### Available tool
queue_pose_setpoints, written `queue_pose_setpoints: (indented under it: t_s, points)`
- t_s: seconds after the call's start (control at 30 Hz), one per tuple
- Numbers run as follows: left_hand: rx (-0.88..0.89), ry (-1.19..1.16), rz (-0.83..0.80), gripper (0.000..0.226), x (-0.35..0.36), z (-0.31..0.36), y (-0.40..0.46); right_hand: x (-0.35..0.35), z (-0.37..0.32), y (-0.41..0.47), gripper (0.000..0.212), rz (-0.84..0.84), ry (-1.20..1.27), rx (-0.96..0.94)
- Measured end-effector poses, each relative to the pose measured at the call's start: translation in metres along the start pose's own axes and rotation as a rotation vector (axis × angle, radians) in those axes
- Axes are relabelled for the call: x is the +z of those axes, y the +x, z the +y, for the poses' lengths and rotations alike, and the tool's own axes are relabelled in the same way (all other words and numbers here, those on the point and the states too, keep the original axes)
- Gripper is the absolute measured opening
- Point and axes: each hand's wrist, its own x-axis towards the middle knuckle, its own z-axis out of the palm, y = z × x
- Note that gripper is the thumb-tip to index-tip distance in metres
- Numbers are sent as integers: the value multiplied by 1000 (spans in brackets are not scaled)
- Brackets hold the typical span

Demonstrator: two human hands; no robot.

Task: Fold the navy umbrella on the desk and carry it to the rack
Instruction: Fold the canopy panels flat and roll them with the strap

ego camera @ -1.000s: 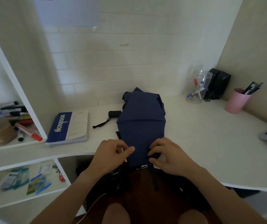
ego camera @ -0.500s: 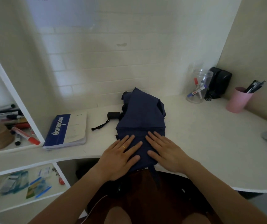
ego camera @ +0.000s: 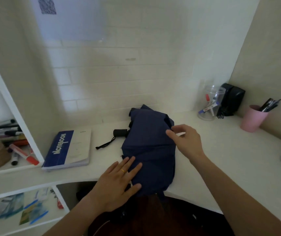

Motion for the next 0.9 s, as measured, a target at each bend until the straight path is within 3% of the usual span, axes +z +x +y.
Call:
queue_pose_setpoints:
  t_s: [0.13,0.3,0.5,0.57,0.63,0.73,0.83,0.9]
  points:
    - [-3,-17,-2,76,-3,1,-1,12,-30,29,57,-120,108,176]
    - [-8,-30,-20,68,-6,3,-2,12,-28,38,13,-103,279,262]
    - [12,-48,33,66,-10,5,-5,-4,-30,14,21,-135,476,203]
    - [5,-67,132,64,-18,9,-7,-10,-29,4,23,-150,492,174]
    - [-84,-189,383,51,-28,11,-6,-16,-25,-8,27,-166,481,145]
    - [-334,-612,685,24,-47,11,10,-22,-15,-26,31,-206,457,118]
    - [-467,-918,622,33,-74,16,38,-21,-6,-37,35,-217,468,124]
    - [-556,-927,472,42,-88,14,62,-19,-2,-38,38,-202,520,151]
